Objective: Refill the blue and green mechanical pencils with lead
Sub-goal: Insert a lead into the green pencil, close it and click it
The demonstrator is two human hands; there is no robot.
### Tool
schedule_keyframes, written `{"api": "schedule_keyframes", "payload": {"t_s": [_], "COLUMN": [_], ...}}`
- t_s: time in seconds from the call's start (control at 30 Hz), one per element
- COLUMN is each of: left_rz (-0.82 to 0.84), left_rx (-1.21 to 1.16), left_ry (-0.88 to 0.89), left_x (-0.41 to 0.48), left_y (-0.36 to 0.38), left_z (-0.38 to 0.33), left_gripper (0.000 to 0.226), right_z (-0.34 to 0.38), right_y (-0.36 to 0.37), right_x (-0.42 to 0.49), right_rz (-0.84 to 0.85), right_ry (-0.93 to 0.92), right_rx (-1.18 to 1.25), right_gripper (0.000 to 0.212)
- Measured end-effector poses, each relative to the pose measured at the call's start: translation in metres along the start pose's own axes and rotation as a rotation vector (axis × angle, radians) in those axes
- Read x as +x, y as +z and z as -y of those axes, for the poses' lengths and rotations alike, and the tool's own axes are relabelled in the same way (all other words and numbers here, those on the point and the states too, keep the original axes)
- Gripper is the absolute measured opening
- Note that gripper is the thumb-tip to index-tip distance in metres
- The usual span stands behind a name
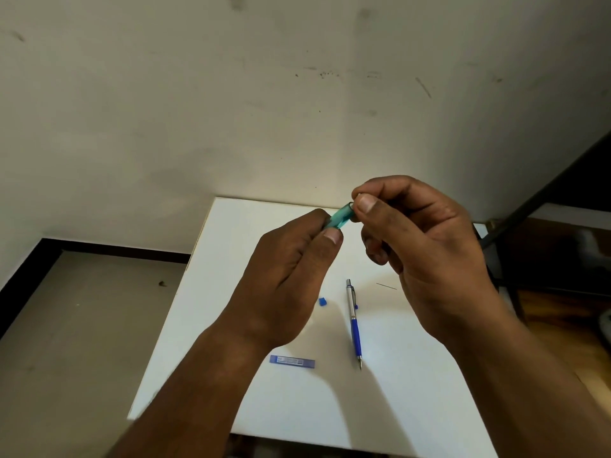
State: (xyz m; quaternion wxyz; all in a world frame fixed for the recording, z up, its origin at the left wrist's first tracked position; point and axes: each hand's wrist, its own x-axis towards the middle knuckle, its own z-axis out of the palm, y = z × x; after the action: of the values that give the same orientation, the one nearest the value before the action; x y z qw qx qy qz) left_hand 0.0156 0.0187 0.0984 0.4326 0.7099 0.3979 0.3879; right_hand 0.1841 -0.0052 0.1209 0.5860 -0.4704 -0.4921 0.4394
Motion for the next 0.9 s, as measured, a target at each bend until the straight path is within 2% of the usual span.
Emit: {"api": "schedule_keyframes", "payload": {"t_s": [0.1,0.23,0.4,0.9], "left_rz": [-0.001,-0.005,-0.017,-0.065], "left_rx": [0.000,0.007,0.072,0.212], "left_ry": [0.002,0.041,0.039,0.115], "left_x": [0.0001,0.0007,0.0013,0.0029], "left_y": [0.0005,0.0004,-0.0013,-0.0023], "left_z": [-0.0008,0.0001,0.0035,0.0053], "left_gripper": [0.029,0.036,0.037,0.029], "right_z": [0.0014,-0.0004,0.0057,0.0046], "right_y": [-0.0038,-0.0062,-0.0069,-0.0109], "right_x": [0.0011,-0.0031,-0.0016,-0.0034], "right_rz": [-0.030,-0.018,-0.081,-0.059], "right_ry": [-0.062,-0.124,-0.171,-0.236], "right_rx": [-0.071,-0.282,-0.235,-0.381], "right_gripper": [0.006,0.009,0.011,0.006]}}
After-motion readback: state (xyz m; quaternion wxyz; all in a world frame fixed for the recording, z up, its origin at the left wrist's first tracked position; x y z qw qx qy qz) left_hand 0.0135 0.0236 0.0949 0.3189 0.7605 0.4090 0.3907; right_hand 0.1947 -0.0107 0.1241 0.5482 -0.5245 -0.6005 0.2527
